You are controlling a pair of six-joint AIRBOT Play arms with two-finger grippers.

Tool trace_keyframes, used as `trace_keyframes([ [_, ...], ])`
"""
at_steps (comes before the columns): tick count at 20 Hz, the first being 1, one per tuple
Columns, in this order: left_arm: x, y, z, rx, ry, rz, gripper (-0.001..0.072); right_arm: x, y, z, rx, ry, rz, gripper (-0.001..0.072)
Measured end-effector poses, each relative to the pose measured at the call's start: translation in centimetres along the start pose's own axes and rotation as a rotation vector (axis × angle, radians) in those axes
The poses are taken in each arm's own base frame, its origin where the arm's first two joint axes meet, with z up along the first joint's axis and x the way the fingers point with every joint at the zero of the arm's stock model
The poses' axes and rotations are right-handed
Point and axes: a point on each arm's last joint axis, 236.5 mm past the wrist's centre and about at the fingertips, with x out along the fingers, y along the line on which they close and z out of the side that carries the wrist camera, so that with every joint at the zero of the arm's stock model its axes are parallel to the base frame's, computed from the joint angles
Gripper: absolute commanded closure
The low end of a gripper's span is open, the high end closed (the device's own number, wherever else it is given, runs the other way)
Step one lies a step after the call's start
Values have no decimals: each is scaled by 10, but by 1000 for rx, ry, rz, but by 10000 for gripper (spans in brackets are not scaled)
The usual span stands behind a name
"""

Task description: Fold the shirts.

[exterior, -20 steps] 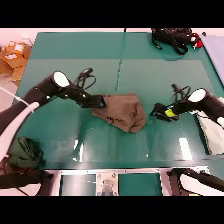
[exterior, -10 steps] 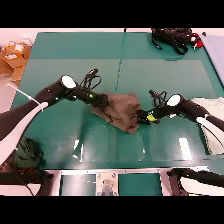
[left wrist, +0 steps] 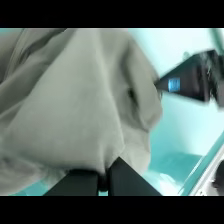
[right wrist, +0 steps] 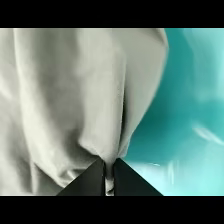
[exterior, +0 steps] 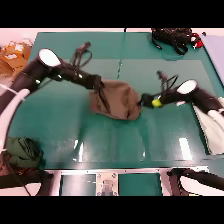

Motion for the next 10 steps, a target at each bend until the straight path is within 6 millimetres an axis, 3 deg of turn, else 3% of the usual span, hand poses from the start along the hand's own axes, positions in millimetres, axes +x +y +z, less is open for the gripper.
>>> trace_keyframes([
  [3,-63,-55,41,139,-135,-22,681,-98,48,66,-124,-234,43,690],
  [5,-110,-98,61,244,-230,-34,681,-174,85,92,-226,-395,51,689],
  [8,-176,-158,71,390,-339,-50,681,-272,129,101,-374,-592,10,689],
  [10,-205,-183,67,451,-369,-50,681,-314,148,94,-444,-663,-27,688],
])
